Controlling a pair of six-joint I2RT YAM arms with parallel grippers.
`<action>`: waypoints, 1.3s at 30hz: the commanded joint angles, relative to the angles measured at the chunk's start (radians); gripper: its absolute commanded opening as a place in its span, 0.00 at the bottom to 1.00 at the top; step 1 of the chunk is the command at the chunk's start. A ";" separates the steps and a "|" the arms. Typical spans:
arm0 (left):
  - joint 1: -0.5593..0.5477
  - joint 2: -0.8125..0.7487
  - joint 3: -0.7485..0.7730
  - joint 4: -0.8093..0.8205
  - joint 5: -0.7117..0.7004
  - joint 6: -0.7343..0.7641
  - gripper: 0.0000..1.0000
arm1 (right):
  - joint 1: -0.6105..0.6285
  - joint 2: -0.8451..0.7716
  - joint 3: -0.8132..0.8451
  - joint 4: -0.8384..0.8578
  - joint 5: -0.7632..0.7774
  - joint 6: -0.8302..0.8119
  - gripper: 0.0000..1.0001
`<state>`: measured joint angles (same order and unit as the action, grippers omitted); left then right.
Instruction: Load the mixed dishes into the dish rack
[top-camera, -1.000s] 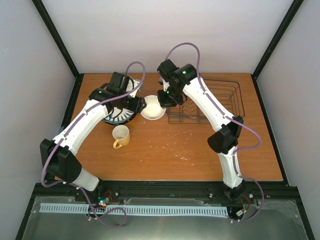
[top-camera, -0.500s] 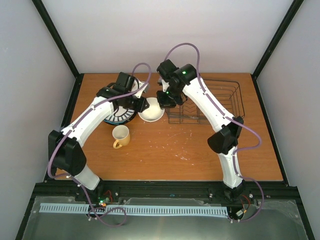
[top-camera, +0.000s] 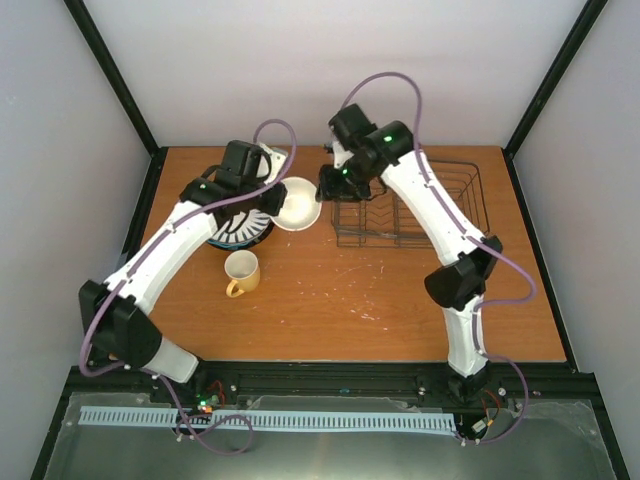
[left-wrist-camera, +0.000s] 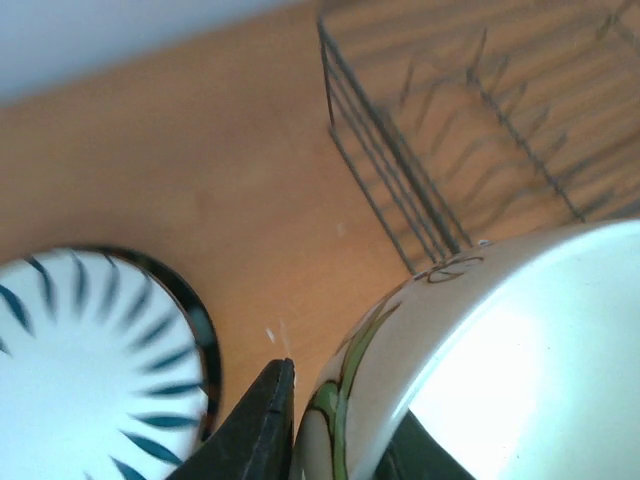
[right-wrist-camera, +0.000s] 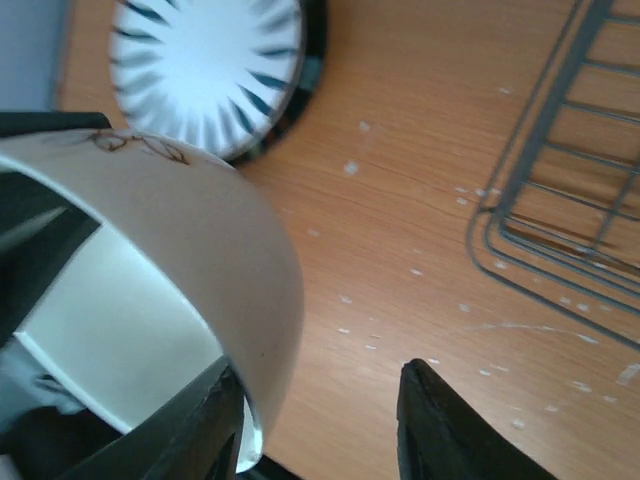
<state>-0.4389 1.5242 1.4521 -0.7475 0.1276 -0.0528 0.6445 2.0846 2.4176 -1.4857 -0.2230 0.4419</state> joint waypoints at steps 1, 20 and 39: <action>-0.003 -0.219 -0.003 0.247 -0.250 0.056 0.01 | -0.130 -0.151 -0.065 0.093 -0.063 0.054 0.44; -0.029 -0.622 -0.710 1.470 -0.351 1.014 0.00 | -0.269 -0.353 -1.068 2.323 -0.867 1.637 0.64; -0.064 -0.554 -0.679 1.621 -0.339 1.069 0.01 | -0.080 -0.219 -1.022 2.664 -0.810 2.027 0.65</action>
<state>-0.4915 0.9813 0.7116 0.7341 -0.2142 1.0382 0.5739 1.8999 1.4067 1.1641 -0.9878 2.0777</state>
